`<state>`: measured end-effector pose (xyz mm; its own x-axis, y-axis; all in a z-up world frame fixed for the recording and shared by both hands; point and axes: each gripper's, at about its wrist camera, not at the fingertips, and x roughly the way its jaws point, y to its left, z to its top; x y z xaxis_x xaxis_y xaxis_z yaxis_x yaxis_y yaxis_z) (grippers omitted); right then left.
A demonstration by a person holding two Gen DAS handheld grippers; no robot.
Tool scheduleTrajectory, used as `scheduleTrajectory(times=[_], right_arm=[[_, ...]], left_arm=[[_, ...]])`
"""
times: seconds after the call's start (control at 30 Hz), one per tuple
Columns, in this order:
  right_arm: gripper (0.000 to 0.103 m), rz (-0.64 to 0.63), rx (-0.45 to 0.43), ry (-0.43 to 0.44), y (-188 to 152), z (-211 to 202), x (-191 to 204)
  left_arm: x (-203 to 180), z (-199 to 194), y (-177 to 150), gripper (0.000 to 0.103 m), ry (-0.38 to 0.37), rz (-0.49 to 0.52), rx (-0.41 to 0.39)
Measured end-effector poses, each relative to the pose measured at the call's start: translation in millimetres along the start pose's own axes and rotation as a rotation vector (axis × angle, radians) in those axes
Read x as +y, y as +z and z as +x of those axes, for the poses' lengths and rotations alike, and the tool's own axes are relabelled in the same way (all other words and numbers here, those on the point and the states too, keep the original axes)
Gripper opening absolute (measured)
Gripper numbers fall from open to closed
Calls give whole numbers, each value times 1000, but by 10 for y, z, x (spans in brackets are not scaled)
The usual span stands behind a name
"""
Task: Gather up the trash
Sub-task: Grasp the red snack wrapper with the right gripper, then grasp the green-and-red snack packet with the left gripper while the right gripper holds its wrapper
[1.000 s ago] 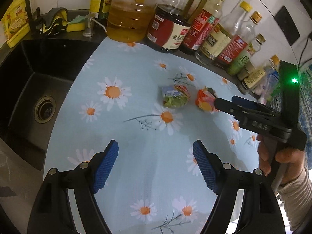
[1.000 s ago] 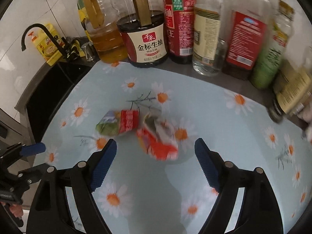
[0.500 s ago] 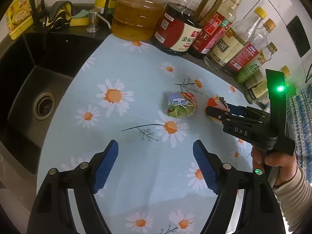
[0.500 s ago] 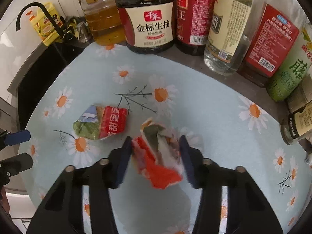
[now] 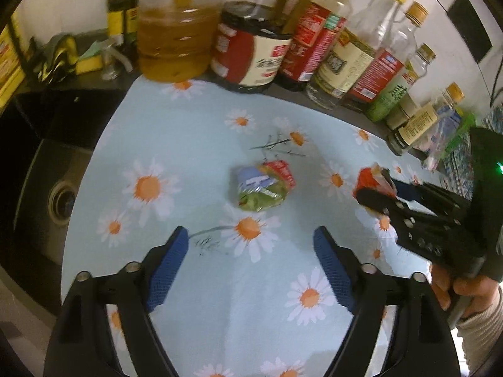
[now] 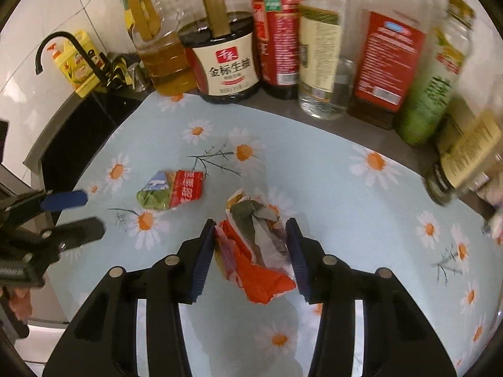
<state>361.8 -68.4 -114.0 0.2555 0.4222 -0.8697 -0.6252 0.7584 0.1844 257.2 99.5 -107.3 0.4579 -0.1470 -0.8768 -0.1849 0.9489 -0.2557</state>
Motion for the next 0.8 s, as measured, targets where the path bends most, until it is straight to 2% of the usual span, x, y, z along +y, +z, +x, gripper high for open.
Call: scheduleTrajectory(times=[0.17, 0.37, 0.6, 0.8], right_arm=[[46, 56, -17, -20, -215, -189, -137], [46, 135, -25, -27, -444, -341, -280], [46, 207, -27, -45, -628, -441, -428], [46, 239, -28, -52, -705, -477, -473]], left_arm=[[-137, 129, 147, 83, -3, 66, 20], [-215, 440, 295, 83, 30, 132, 65], [-168, 662, 390, 83, 50, 175, 87], [-159, 778, 396, 83, 36, 202, 106]])
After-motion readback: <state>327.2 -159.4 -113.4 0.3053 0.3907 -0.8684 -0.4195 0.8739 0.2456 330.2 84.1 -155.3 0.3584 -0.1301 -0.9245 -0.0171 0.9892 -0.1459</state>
